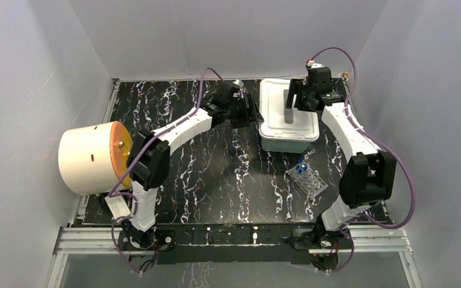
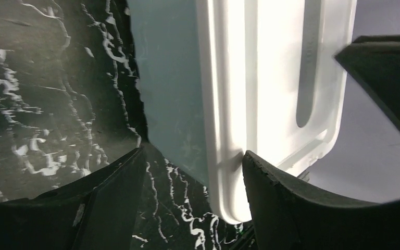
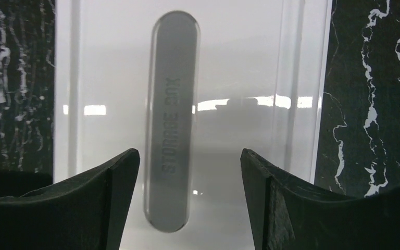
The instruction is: Organize the chemistry lab equipment
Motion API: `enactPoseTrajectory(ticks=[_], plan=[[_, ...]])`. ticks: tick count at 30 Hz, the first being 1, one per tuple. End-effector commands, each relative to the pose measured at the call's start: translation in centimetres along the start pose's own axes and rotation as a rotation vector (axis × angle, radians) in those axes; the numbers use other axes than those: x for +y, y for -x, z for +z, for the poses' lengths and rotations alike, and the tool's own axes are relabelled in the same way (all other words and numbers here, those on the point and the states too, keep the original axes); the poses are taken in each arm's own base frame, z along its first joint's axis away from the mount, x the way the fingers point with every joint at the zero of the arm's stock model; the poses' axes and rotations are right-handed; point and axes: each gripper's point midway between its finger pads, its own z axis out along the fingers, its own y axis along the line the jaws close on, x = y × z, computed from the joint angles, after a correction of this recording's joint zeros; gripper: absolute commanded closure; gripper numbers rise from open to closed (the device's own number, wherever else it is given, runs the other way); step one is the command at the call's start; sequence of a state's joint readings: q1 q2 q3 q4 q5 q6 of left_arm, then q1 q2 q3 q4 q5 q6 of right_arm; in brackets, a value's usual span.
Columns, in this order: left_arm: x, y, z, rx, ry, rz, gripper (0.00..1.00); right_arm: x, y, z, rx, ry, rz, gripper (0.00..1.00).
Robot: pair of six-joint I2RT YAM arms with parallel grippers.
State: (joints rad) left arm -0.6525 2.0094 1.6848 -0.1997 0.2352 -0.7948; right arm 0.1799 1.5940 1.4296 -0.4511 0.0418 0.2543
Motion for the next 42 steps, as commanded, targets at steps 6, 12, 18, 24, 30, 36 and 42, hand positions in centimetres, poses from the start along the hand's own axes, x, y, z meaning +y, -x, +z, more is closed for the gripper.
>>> enactPoseTrajectory(ticks=[6,12,18,24,30,36,42], plan=[[-0.2,-1.4,0.5,0.038,0.026,0.030,0.48,-0.5,-4.0,1.8,0.130,-0.070,-0.072,0.17],[1.8,-2.7,0.6,0.075,0.101,0.002,0.53,-1.6,-8.2,1.2,0.245,-0.124,-0.019,0.17],[1.8,-1.9,-0.3,0.065,0.144,0.019,0.49,-1.6,-5.6,-0.3,0.202,-0.155,-0.016,0.18],[-1.6,2.2,-3.3,-0.024,0.127,0.134,0.33,0.3,1.3,-4.5,0.029,-0.103,-0.034,0.18],[-2.9,4.0,-9.7,-0.109,0.162,0.242,0.12,0.3,2.1,-10.8,-0.067,-0.087,-0.014,0.17],[0.3,2.4,-16.9,-0.174,0.277,0.258,0.02,-1.3,-0.3,-16.8,-0.158,-0.108,0.027,0.06],[2.6,1.3,-24.3,-0.280,0.364,0.273,0.02,-2.0,-1.0,-21.0,-0.266,-0.098,0.039,0.01]])
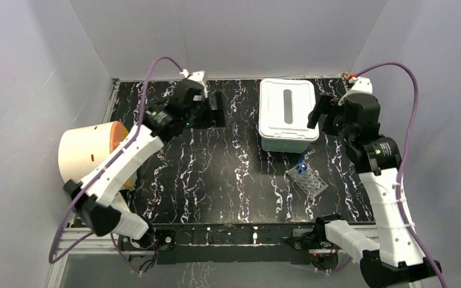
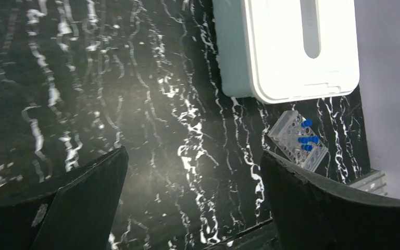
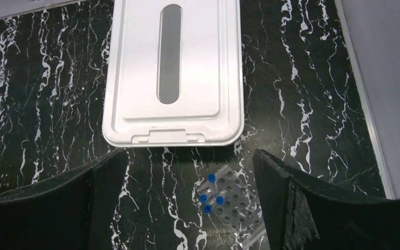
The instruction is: Organize the chemistry lab equipment
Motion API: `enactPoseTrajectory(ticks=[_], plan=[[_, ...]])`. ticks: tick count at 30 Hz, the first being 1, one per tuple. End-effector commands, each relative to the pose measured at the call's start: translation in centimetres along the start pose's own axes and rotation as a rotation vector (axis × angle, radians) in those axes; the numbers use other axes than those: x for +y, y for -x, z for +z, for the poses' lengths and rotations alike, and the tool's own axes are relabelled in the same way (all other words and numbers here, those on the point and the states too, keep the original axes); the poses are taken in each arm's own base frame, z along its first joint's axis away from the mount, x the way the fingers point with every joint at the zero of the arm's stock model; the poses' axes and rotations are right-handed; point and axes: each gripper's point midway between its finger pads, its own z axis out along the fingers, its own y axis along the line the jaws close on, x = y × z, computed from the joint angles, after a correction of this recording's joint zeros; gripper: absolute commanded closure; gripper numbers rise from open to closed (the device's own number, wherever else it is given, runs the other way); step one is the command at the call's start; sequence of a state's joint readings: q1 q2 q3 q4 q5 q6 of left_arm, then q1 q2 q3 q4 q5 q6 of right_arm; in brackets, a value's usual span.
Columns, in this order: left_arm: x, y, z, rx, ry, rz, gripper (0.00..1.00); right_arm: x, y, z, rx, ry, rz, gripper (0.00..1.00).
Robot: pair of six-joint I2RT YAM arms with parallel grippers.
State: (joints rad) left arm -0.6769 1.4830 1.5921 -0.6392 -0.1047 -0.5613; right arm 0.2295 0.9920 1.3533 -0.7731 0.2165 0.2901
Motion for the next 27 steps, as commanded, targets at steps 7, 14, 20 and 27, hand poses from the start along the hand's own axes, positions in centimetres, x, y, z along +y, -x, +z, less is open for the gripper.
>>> enactPoseTrajectory(ticks=[7,14,20,27], plan=[[6.6,2.7,-11.5,-0.250,0.215,0.034,0.02,-2.5,3.1,-6.1,-0.257,-0.065,0.051,0.01],[7.6,5.9,-17.5,-0.476,0.216,0.027,0.02,-3.5,5.6,-9.8,-0.445,-0.071,0.070,0.01],[8.3,6.8,-20.1,-0.564,0.221,0.000,0.02,-4.2,6.8,-12.5,-0.563,-0.070,0.089,0.01],[8.7,7.2,-21.3,-0.611,0.224,0.011,0.02,-4.4,6.7,-12.8,-0.578,-0.073,0.095,0.01]])
